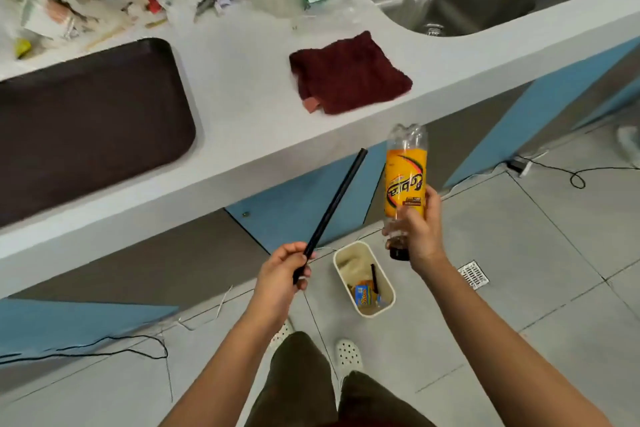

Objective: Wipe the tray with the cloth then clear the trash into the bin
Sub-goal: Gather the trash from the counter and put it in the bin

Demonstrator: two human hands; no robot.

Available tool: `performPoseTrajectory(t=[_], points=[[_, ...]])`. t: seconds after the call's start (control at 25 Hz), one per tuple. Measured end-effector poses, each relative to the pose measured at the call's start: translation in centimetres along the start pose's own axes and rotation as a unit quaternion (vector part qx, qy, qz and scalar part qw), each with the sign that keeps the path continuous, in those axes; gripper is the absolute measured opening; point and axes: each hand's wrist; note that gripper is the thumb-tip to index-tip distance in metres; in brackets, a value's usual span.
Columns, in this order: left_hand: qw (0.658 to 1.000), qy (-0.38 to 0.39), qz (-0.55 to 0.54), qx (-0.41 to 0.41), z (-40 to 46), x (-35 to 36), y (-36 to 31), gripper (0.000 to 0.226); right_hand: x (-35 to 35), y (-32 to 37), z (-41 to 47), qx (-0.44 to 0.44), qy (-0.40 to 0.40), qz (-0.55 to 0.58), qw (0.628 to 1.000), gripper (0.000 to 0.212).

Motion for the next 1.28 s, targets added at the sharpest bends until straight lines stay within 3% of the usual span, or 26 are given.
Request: performPoseTrajectory(t=[0.16, 0.28, 0.44, 0.64, 0.76, 0.88, 1.28], points=[[0.992, -0.037, 0.105, -0.058, 0.6, -1.2, 7.0, 0.02, -4.0, -7.4, -2.9, 0.033, -0.049, -0.121, 0.991, 0.054], [0.979, -0.051, 0.164, -0.112, 2.3, -1.8, 10.9, 0.019, -6.1, -12.1, -4.2, 0.133, -0.079, -0.173, 0.973, 0.055], [0.965, -0.03, 0.168, -0.201, 6.1, -1.3, 14.3, 0.032, -8.2, -18.5, -3.1, 0.318, -0.069, -0.2, 0.924, 0.064], [0.953, 0.0, 0.222, -0.207, 10.9, -0.5, 17.0, 0.036, -8.3, -24.5, 0.1, 0.443, -0.02, -0.254, 0.859, 0.042], [0.945, 0.004, 0.259, -0.197, 14.0, -0.7, 19.2, 0.034, -8.1, -28.5, 1.9, 0.464, 0.006, -0.287, 0.838, 0.032], [0.94, 0.007, 0.283, -0.193, 16.3, -0.3, 21.2, 0.033, -8.5, -32.0, 3.0, 0.477, -0.002, -0.296, 0.828, 0.036], [0.923, 0.035, 0.325, -0.201, 25.4, 4.4, 25.1, 0.029, -8.9, -37.4, 7.1, 0.493, -0.091, -0.198, 0.842, 0.056]])
Point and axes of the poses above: each hand's wrist, its own z-axis towards the middle knuckle, its own x-axis out of the palm, y = z × x
